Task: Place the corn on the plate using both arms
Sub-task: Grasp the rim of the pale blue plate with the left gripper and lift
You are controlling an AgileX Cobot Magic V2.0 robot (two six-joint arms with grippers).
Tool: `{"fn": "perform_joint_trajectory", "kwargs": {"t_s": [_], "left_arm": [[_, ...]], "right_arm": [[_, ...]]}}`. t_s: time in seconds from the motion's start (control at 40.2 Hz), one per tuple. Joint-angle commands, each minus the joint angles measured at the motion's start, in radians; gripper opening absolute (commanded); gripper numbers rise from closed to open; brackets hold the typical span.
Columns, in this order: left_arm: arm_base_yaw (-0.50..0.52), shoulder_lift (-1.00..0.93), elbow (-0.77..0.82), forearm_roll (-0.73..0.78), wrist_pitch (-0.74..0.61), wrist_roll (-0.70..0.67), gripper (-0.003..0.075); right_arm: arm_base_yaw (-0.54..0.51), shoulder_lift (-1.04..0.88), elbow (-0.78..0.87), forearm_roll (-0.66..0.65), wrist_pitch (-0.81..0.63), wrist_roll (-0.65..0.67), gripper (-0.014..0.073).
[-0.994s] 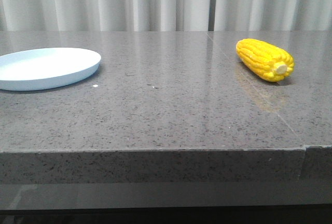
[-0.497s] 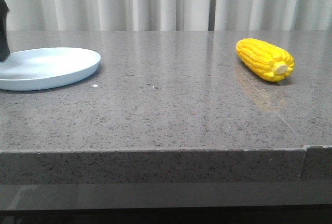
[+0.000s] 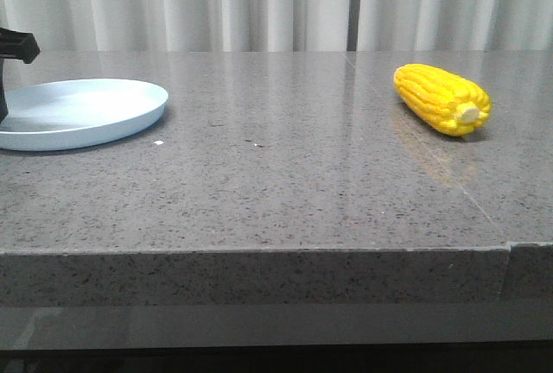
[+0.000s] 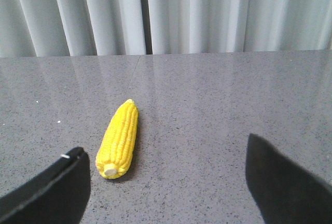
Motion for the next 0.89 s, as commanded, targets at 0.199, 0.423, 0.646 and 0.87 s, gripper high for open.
{"fn": "perform_joint_trajectory", "kwargs": {"t_s": [0.199,0.423,0.646,0.87], "left_arm": [[-0.009,-0.066,-0.044,-0.076,-0.051,0.002,-0.0020],[-0.009,-0.094,-0.171,-0.307,0.004,0.015,-0.0020],[-0.097,-0.073,-0.229,-0.402,0.016,0.035,-0.0020],[-0.212,0.020,-0.229,-0.439,-0.042,0.035,-0.0019]], "right_arm": [[-0.004,0.017,-0.030,0.006,-0.074,-0.005,0.0634],[-0.004,0.017,-0.030,0.006,-0.074,-0.005,0.0634],[-0.004,0.017,-0.030,0.006,-0.074,-0.005,0.0634],[-0.004,0.017,-0.030,0.006,-0.074,-0.005,0.0634]]}}
